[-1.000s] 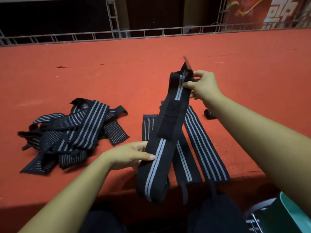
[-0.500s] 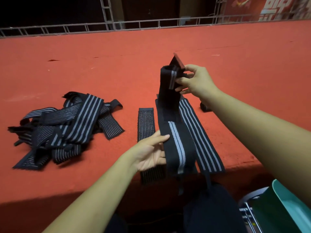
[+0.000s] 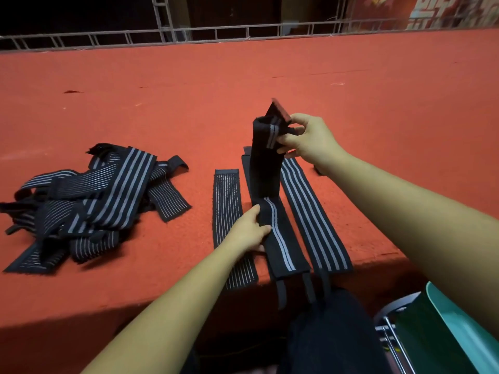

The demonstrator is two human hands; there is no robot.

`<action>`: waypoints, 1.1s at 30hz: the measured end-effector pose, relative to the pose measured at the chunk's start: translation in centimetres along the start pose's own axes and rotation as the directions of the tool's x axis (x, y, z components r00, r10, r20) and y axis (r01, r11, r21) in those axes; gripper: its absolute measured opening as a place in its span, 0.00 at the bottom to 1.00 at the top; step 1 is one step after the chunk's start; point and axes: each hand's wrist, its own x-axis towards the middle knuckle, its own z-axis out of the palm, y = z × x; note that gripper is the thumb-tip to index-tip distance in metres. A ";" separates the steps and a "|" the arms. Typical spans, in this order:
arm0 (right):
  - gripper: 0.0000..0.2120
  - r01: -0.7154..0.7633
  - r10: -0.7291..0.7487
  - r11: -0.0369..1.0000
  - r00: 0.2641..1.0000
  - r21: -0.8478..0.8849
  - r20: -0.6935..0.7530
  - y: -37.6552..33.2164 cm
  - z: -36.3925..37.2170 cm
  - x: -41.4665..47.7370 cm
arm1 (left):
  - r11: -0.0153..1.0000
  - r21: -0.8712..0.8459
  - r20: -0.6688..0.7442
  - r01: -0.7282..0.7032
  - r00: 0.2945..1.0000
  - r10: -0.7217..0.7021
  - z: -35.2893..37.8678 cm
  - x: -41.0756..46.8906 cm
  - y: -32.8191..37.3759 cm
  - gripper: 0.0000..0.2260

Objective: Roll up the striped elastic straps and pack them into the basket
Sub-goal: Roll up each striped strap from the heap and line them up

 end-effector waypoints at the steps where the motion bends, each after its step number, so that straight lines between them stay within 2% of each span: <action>1: 0.11 -0.002 0.002 1.000 1.000 0.003 0.003 0.2 0.0 0.0 | 0.998 0.062 -0.023 -0.022 0.999 0.023 0.0 0.3 0.1 0.13; 4: 0.10 -0.004 0.004 1.000 1.000 0.009 0.006 0.8 0.1 0.1 | 0.945 0.318 -0.085 -0.079 0.990 0.111 -0.1 0.6 0.1 0.08; 6: 0.11 -0.010 0.010 1.000 1.000 0.010 0.007 1.0 0.1 0.2 | 0.897 0.432 -0.104 -0.097 0.982 0.157 0.0 0.4 -0.2 0.09; 10: 0.12 -0.010 0.010 1.000 1.000 0.000 0.014 1.6 0.2 0.5 | 0.841 0.528 -0.109 -0.116 0.973 0.203 0.1 0.5 -1.6 0.16; 14: 0.13 -0.004 0.004 1.000 1.000 0.026 0.008 2.3 0.4 0.8 | 0.799 0.580 -0.136 -0.161 0.948 0.289 0.5 0.5 -2.4 0.30; 16: 0.13 -0.008 0.007 0.999 1.000 0.051 0.008 2.8 0.6 1.0 | 0.662 0.719 -0.132 -0.212 0.893 0.430 0.4 0.5 -2.8 0.33; 18: 0.13 -0.012 0.011 0.996 1.000 0.087 0.008 3.2 0.8 1.4 | 0.498 0.823 -0.038 -0.273 0.849 0.527 -0.3 1.0 -3.1 0.32; 20: 0.13 -0.034 0.034 0.989 0.999 0.141 0.003 3.7 1.0 1.9 | 0.430 0.841 0.081 -0.328 0.863 0.499 -1.3 1.8 -3.3 0.32; 24: 0.11 -0.098 0.103 0.970 0.995 0.222 -0.014 5.0 1.4 3.6 | 0.403 0.839 0.224 -0.366 0.907 0.356 -2.5 3.4 -3.0 0.37; 28: 0.17 -0.147 0.156 0.973 0.987 0.180 -0.038 6.5 2.1 6.1 | 0.352 0.849 0.256 -0.394 0.890 0.377 -3.2 4.7 -3.1 0.44; 33: 0.14 -0.127 0.136 0.987 0.986 0.102 -0.092 7.8 3.4 9.8 | 0.351 0.843 0.223 -0.407 0.860 0.460 -3.2 5.3 -4.4 0.45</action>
